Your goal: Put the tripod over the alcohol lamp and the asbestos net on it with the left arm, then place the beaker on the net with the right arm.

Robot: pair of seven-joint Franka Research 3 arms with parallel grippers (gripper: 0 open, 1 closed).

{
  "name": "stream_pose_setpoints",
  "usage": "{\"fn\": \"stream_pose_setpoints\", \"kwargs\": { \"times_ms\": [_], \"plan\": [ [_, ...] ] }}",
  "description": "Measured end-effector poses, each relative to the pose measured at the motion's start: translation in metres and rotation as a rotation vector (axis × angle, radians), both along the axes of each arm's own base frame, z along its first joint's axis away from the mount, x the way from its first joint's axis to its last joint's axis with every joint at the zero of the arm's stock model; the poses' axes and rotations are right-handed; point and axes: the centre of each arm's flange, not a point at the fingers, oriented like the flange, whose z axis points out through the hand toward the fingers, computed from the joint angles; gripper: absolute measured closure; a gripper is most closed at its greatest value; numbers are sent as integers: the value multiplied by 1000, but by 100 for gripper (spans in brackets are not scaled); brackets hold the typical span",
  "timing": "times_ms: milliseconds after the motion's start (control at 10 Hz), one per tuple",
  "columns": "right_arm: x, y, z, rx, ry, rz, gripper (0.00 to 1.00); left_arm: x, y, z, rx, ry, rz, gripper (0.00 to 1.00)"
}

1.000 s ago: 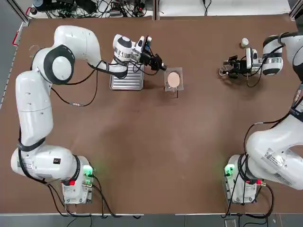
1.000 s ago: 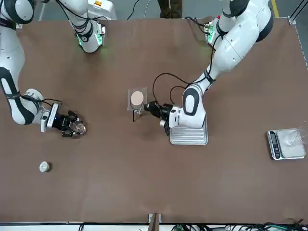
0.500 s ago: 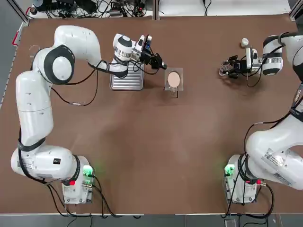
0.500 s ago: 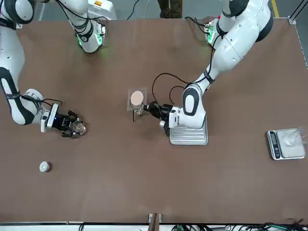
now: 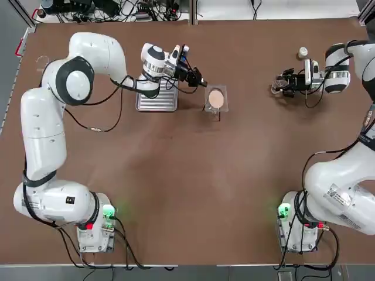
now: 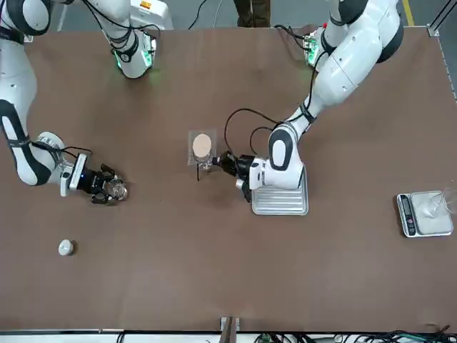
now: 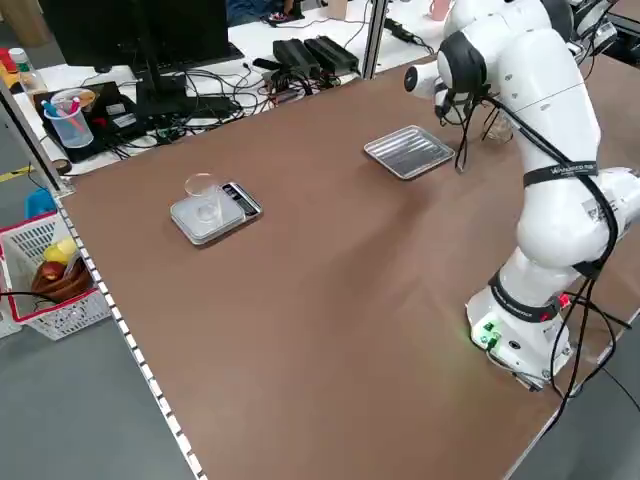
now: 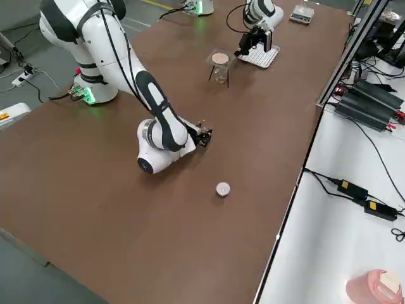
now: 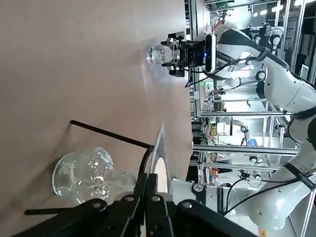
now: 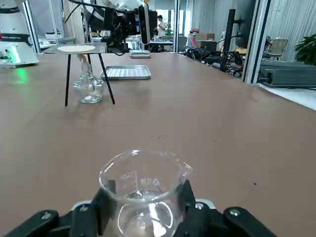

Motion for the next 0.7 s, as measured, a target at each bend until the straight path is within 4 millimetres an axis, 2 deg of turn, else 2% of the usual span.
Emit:
{"fn": "stream_pose_setpoints", "kwargs": {
  "times_ms": [700],
  "plan": [
    [0, 0, 0, 1, 6, -2, 42, 5, 1, 3, 2, 14, 14, 98]
  ]
}}
